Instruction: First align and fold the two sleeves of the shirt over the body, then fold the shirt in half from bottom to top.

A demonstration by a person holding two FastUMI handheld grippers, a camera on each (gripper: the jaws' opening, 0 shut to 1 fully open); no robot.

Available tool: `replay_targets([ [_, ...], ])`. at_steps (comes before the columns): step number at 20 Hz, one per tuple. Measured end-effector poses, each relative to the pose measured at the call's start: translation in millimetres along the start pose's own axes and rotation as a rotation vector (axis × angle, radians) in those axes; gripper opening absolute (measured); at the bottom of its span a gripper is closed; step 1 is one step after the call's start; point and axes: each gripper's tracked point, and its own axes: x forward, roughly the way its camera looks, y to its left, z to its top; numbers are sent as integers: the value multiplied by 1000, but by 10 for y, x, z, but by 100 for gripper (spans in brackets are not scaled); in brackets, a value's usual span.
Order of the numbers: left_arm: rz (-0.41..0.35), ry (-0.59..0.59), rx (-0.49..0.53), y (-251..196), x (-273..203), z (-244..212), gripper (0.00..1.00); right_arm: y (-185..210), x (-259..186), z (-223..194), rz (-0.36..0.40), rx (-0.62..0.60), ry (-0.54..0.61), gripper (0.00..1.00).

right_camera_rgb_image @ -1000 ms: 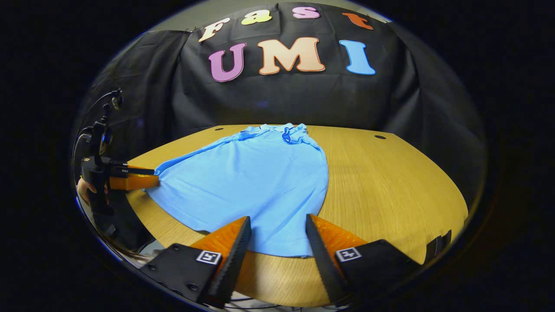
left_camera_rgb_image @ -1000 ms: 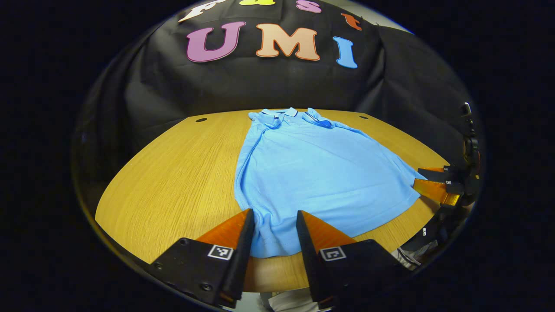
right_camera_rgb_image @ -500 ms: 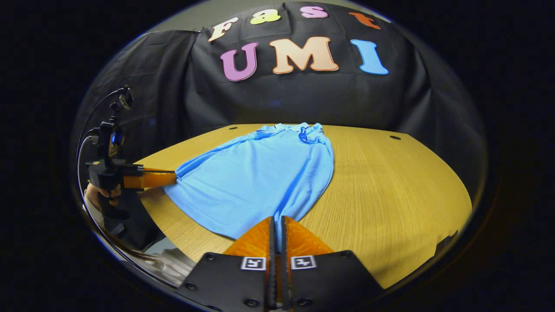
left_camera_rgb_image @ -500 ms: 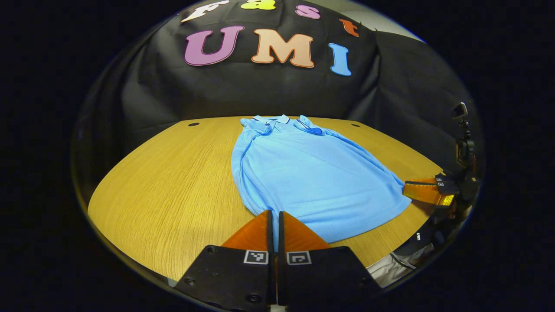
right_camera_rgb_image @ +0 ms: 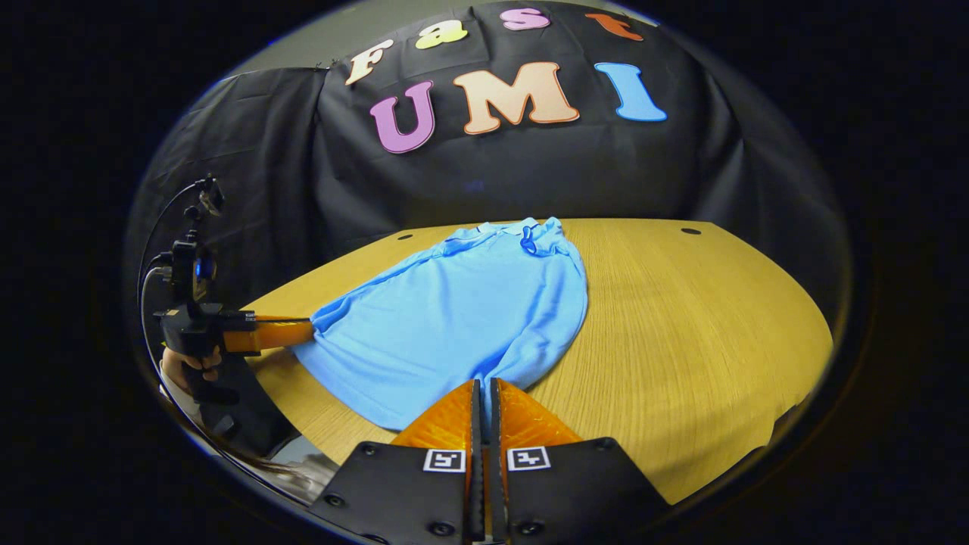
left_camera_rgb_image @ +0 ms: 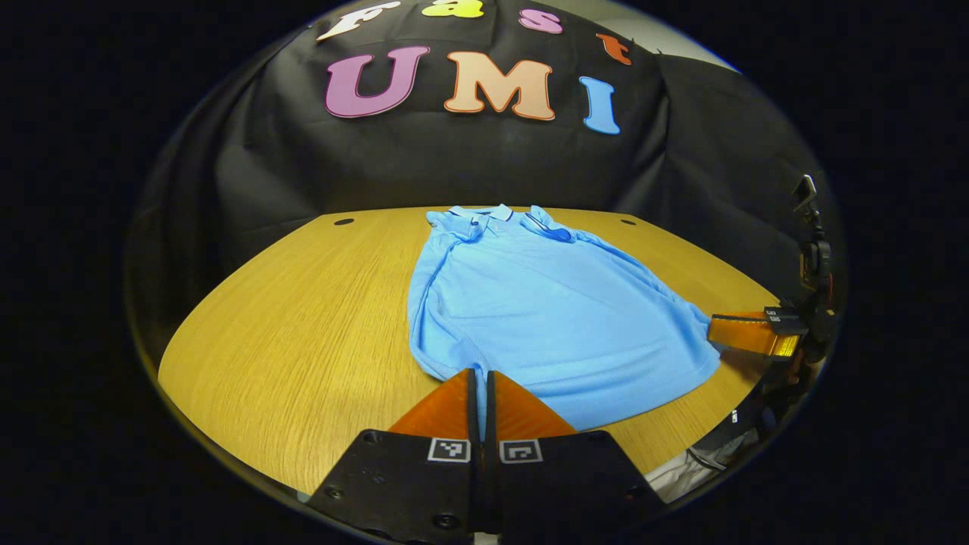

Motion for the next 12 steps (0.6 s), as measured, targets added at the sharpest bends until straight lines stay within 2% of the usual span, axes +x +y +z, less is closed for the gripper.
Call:
replay_targets([
  [4,-3,-38,-2,58,80,311,0,-32,163,260,-1,12,-6,6],
  [12,-40,-91,-64,117,483,949,0,-341,579,926,-82,2,-23,6],
])
